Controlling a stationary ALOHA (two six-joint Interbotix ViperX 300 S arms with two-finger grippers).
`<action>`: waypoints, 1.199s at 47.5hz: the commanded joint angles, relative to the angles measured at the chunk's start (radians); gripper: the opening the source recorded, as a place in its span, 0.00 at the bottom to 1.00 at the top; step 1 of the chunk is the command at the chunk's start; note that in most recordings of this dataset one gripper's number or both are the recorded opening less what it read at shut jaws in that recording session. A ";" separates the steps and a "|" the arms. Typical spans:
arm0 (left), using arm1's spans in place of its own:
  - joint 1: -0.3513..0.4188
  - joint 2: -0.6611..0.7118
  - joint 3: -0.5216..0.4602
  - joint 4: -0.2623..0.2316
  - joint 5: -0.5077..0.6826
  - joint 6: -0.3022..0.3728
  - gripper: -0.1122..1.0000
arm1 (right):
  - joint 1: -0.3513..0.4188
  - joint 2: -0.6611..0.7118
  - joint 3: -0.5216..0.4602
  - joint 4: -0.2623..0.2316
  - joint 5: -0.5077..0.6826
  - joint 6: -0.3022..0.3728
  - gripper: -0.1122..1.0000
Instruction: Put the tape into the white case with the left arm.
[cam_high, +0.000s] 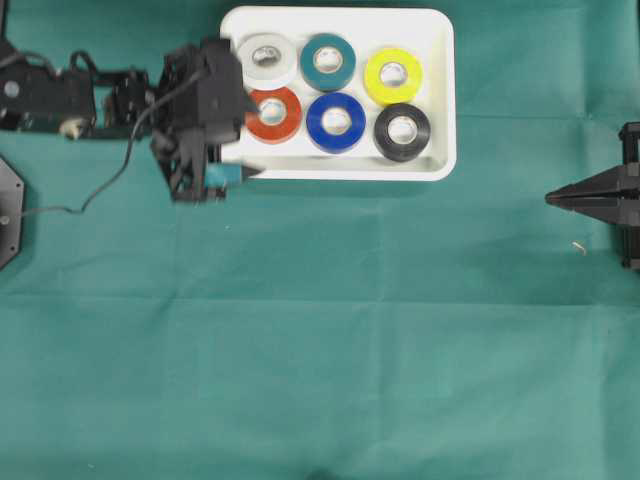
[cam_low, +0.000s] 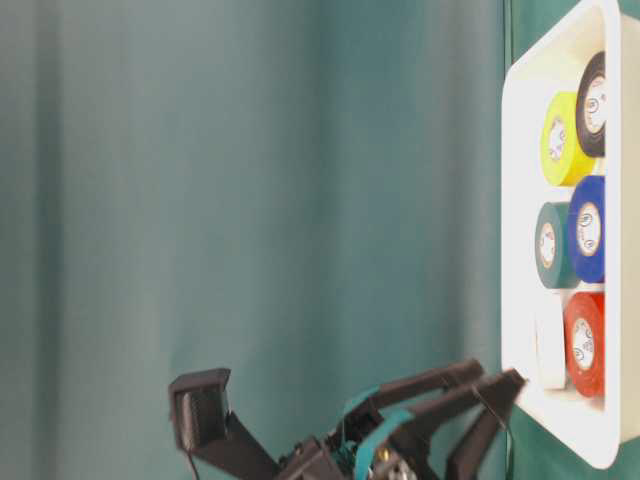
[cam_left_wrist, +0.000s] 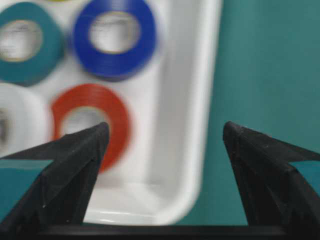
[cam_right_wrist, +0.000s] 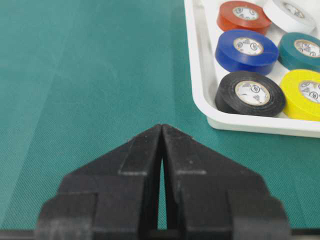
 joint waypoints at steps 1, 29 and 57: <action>-0.049 -0.028 0.000 -0.002 -0.009 -0.021 0.93 | -0.006 0.005 -0.005 -0.002 -0.018 0.000 0.02; -0.255 -0.029 0.057 -0.002 -0.066 -0.132 0.93 | -0.006 0.006 -0.005 -0.005 -0.017 0.000 0.02; -0.255 -0.132 0.127 -0.002 -0.104 -0.130 0.93 | -0.006 0.006 -0.006 -0.003 -0.017 0.000 0.02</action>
